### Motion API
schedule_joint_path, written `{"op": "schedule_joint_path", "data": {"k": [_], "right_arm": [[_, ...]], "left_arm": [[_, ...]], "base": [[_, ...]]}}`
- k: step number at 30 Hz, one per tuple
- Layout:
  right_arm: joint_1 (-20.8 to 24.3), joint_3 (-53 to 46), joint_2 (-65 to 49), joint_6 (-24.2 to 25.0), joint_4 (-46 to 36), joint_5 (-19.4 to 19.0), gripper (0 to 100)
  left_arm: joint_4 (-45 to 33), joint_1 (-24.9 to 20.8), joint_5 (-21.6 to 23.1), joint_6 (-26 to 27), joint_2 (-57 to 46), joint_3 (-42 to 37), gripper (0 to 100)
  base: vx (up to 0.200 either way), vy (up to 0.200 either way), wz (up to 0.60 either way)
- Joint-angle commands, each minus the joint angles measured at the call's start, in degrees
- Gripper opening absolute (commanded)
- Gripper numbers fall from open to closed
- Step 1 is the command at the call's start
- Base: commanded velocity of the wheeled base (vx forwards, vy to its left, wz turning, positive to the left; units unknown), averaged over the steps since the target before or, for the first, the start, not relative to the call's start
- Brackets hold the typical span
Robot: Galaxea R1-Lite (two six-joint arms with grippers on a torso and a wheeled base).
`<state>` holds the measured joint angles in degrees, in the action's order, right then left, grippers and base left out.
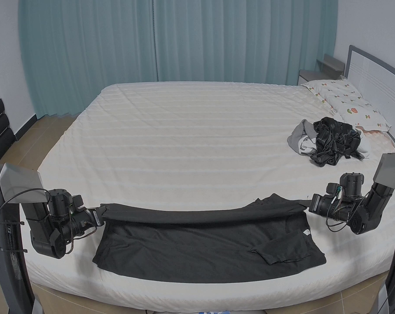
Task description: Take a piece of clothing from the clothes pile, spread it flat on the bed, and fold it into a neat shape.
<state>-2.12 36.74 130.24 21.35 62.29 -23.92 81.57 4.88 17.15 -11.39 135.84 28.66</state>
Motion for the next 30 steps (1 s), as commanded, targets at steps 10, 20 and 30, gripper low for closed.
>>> {"op": "schedule_joint_path", "data": {"k": [10, 20, 30], "right_arm": [[-0.34, -9.94, 1.86, -4.47, 5.29, -0.78, 0], [0.01, -11.25, 3.88, -4.56, 6.35, -0.52, 0], [0.19, -12.57, 3.61, -4.47, 8.46, -0.34, 100]], "left_arm": [[8.08, -0.04, -0.1, 5.76, 4.96, -10.55, 0], [8.43, -0.13, -0.1, 5.59, 5.93, -10.99, 0], [8.43, -0.22, -0.28, 5.23, 5.66, -10.99, 0]], "base": [[0.0, 0.0, 0.0], [0.0, 0.0, 0.0], [0.0, 0.0, 0.0]]}}
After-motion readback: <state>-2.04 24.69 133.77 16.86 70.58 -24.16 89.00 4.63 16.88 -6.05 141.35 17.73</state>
